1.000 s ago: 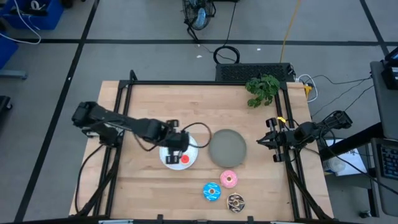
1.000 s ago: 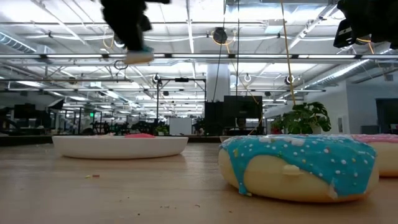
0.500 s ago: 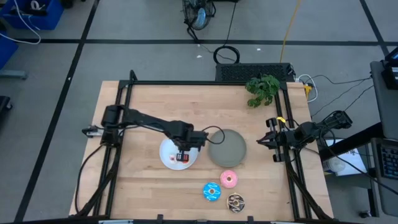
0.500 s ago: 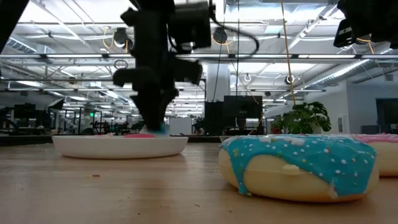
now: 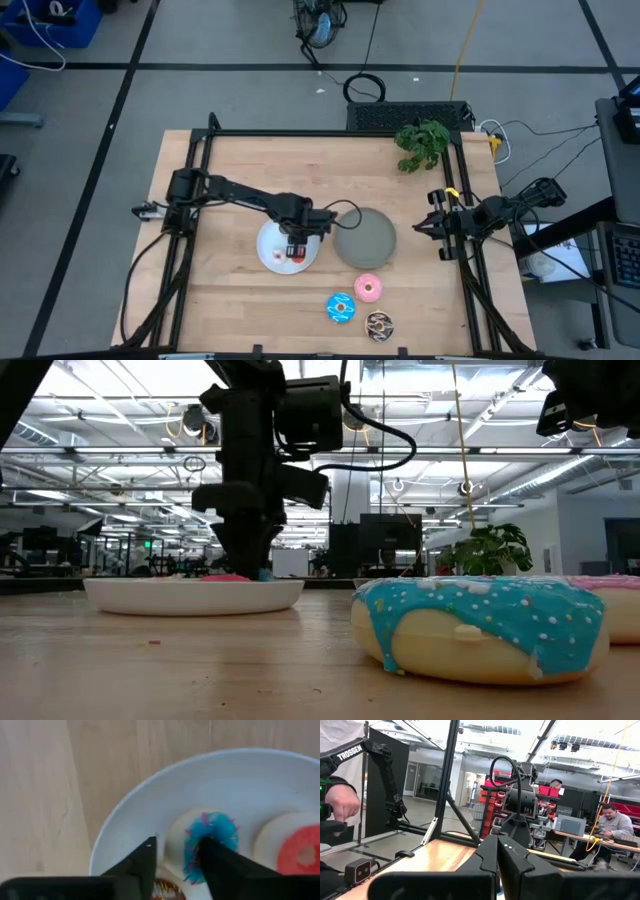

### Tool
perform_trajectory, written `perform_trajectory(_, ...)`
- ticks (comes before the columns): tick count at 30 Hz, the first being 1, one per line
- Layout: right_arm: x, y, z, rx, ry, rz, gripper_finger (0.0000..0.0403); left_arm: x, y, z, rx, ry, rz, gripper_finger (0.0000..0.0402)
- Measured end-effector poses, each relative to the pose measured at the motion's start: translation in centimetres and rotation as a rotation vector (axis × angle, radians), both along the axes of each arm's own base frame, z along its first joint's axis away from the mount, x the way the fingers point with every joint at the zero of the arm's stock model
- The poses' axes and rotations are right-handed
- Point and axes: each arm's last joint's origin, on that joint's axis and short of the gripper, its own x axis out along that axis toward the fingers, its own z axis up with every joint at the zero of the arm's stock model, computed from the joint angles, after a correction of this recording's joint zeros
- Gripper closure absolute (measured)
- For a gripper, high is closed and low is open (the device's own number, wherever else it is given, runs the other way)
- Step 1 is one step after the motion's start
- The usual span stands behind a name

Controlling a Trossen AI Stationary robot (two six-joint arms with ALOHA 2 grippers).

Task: Pick & Place donuts
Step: Put the small blue donut on the white plate

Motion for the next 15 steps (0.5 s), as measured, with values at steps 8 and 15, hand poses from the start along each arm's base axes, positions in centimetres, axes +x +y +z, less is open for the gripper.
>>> perform_trajectory(8, 0.0, 0.0, 0.1, 0.005, -0.007, 0.001, 0.0403, -0.9, 0.0, 2.7, -0.033, -0.041, 0.008, 0.0146)
perform_trajectory(15, 0.0, 0.0, 0.2, 0.010, -0.016, 0.002, 0.0403, -0.5, 0.6, 3.4, 0.009, -0.121, 0.048, 0.0120)
